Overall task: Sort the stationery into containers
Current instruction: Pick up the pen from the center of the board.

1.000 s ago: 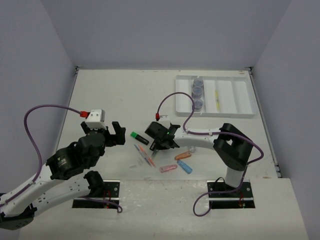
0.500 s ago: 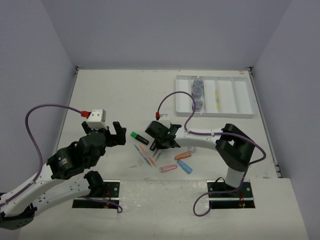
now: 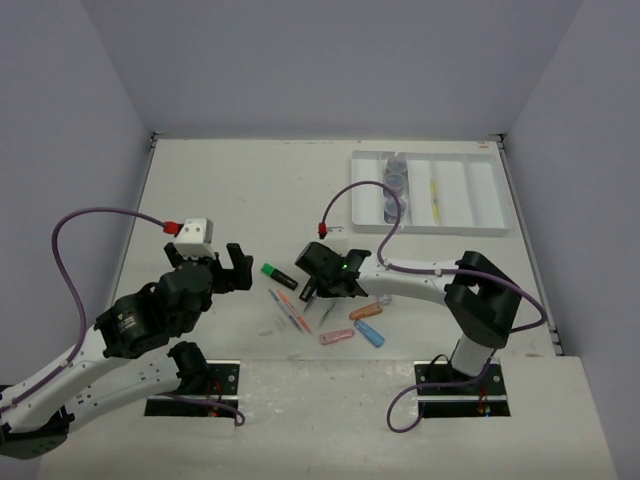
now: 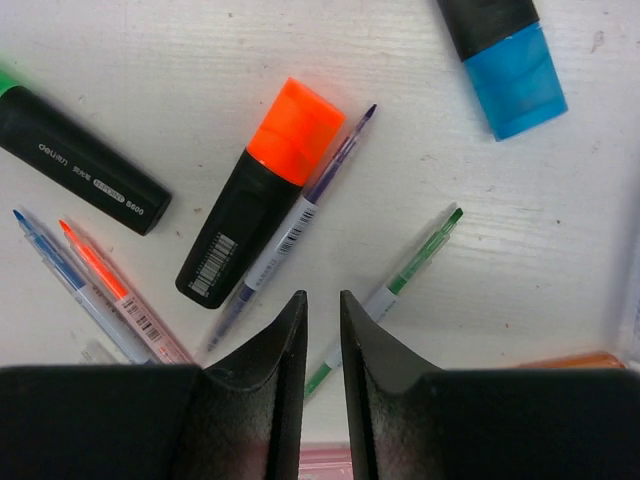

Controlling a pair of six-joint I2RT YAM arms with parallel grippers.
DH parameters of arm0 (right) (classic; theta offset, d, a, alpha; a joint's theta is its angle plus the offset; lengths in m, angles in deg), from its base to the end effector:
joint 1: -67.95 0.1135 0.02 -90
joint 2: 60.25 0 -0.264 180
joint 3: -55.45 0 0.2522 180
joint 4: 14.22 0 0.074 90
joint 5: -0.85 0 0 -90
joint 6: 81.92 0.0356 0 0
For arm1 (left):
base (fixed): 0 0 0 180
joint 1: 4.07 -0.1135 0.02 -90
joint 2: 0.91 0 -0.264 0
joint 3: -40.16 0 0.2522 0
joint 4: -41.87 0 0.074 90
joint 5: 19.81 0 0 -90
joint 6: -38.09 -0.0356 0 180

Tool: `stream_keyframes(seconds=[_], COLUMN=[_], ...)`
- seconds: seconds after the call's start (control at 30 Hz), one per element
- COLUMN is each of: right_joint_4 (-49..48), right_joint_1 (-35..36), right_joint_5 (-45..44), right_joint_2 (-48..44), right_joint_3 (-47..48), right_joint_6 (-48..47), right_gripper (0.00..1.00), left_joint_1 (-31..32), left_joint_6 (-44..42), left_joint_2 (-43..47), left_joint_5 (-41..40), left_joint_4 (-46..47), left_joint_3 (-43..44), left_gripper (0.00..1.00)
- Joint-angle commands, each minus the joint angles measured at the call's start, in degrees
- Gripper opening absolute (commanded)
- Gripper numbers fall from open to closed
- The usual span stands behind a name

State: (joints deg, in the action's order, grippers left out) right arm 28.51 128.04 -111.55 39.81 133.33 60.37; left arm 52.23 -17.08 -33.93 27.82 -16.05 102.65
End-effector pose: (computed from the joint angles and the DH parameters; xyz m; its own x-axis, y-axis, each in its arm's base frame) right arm 0.1838 0.2923 0.1814 -0.8465 -0.0046 -0.5324 -0.0836 0.9887 0.1244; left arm 0.0790 -0.0752 0.3337 -0.3803 -0.1903 -0.9051 0.0837 0.9675 -0.2386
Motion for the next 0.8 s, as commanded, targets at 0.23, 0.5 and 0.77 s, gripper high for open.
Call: stream_keyframes(seconds=[0.23,0.5,0.77], right_joint_4=[8.4,10.3,8.8], right_joint_1=[0.7,0.9,1.4], right_joint_5=[-9.0,-8.5,-6.8], right_joint_2=[-4.3,-7.1,-6.5], right_joint_3=[-2.0,-6.0,-7.7], right_joint_6=[14.8,20.7,22.5], right_gripper=[0.23,0.23,0.24], left_joint_1=[0.0,0.0,0.0], left_joint_6=[-1.7,-1.8,-1.9], left_joint_2=[-0.6,-0.6,-0.6], left_joint_5=[-0.1,0.2,0.3], left_joint_4=[2.2,2.5,2.5], left_joint_3=[-0.3,-0.3,-0.4], left_gripper=[1.0,1.0,1.0])
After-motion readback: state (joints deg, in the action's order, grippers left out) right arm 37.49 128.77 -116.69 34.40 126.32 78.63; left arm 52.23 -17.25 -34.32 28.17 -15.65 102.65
